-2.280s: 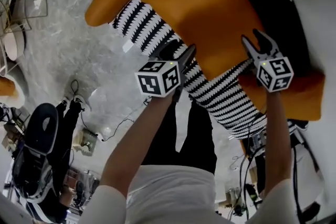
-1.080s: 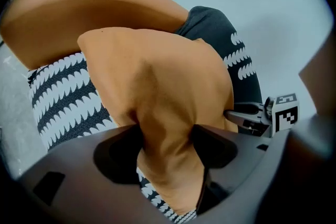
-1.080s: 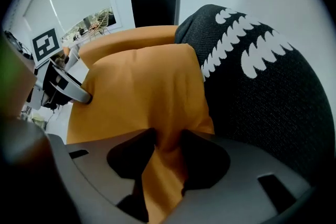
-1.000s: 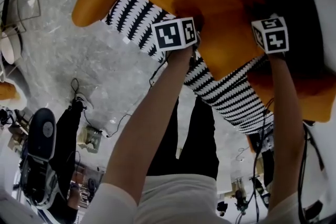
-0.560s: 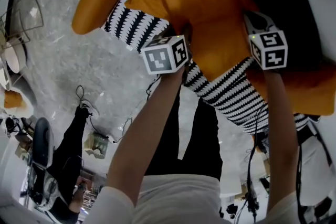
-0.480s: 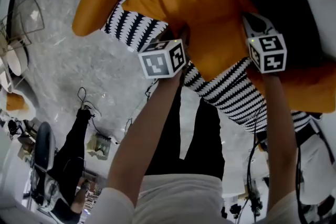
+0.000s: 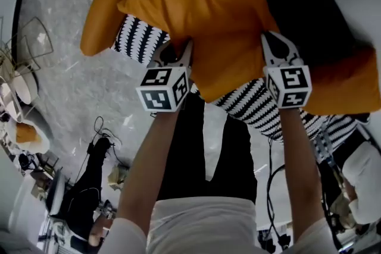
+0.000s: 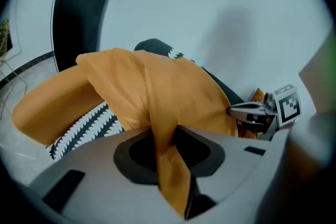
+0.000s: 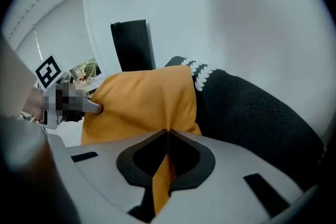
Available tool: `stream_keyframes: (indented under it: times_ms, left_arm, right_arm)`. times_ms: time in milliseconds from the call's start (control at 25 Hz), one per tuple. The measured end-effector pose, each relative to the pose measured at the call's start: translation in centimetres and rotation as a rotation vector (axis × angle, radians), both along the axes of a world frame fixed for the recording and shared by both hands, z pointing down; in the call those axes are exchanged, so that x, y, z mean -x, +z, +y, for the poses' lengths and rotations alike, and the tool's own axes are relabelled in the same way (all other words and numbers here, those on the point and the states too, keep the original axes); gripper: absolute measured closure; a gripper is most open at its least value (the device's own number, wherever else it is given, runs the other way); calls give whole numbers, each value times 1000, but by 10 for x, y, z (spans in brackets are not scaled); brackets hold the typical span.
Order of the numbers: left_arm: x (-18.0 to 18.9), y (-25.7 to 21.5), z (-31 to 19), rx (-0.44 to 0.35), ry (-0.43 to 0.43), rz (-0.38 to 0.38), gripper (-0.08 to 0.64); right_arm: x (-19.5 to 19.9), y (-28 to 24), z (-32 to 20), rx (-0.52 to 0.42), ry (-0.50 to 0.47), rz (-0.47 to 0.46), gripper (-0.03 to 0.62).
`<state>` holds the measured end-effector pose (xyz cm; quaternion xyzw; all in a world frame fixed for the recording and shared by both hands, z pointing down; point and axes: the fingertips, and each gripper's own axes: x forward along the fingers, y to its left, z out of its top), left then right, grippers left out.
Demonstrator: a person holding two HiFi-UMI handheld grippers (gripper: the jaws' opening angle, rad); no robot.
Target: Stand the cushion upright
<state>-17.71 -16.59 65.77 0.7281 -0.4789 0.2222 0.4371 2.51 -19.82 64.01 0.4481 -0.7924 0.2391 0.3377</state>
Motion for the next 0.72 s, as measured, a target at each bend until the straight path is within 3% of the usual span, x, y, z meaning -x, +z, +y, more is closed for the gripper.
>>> stream_keyframes:
  times_ms: [720]
  left_arm:
    - [-60, -139, -17, -478, 217, -65, 471]
  right_arm:
    - [-59, -116, 58, -350, 293, -95, 557]
